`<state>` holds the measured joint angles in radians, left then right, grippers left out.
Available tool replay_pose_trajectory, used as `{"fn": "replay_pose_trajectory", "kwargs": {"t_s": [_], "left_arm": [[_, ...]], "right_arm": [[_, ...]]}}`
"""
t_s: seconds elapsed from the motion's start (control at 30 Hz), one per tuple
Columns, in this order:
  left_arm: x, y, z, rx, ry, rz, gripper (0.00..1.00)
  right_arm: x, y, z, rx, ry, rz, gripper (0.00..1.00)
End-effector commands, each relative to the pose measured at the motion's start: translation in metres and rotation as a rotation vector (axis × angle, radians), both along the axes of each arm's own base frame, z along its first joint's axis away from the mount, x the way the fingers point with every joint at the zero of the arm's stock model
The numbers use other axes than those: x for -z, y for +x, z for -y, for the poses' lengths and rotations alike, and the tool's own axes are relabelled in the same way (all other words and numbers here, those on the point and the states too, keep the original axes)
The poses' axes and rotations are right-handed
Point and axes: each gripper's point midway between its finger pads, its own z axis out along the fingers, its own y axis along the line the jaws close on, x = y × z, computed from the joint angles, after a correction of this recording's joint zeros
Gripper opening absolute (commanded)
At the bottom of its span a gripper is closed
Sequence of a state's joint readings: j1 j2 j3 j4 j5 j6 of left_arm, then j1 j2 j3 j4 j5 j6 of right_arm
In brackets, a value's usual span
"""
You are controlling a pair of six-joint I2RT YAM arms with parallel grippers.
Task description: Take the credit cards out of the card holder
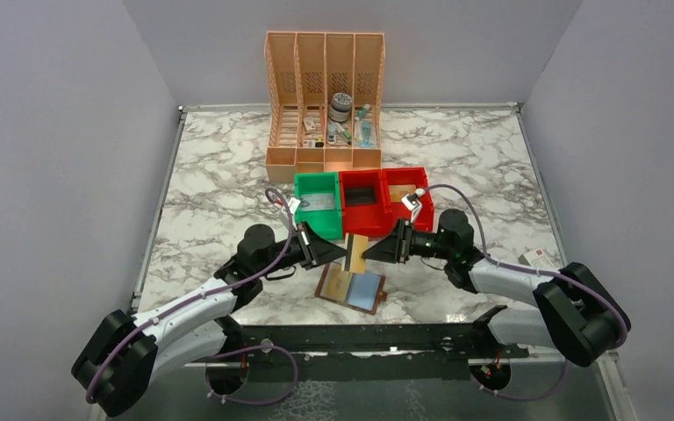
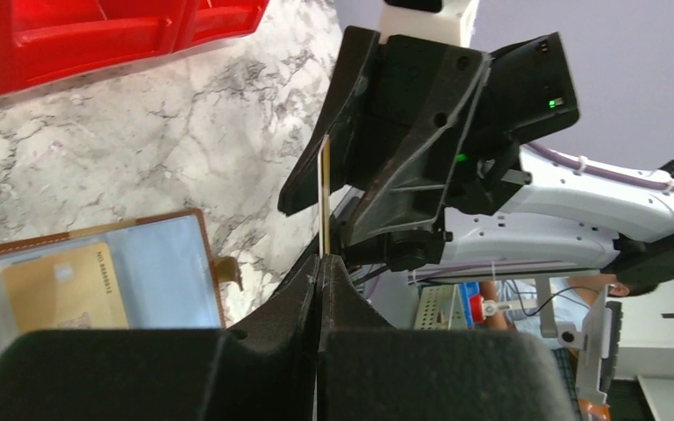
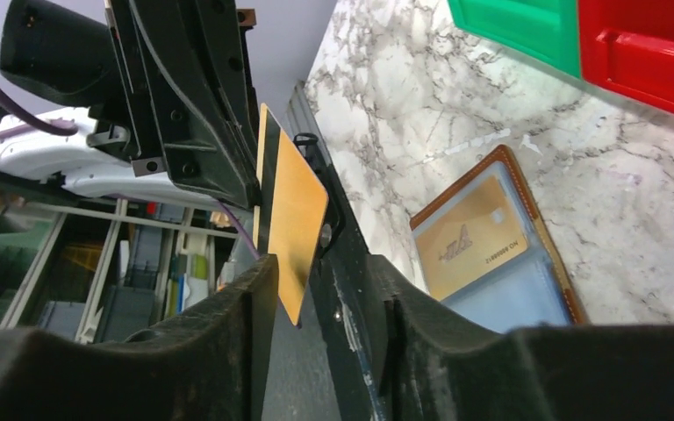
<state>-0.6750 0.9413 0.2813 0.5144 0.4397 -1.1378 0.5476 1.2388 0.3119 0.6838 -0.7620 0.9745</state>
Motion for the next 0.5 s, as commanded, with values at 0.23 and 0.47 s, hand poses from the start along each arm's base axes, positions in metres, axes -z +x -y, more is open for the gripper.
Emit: {"fn": "replay_pose_trajectory", "kwargs": {"t_s": [0.23,0.47], "left_arm": [[-0.029,-0.005,0.005,0.039,-0.126,0.046,0.00],[-0.030,-0.007,0.005,0.044,-0.144,0.044,0.00]], "right_arm": [[-0.034,-0.009,-0.007,-0.098,0.126,0.032,0.26],[-0.045,-0.014,-0.006,-0.105,0.166,0.015,0.22]]}}
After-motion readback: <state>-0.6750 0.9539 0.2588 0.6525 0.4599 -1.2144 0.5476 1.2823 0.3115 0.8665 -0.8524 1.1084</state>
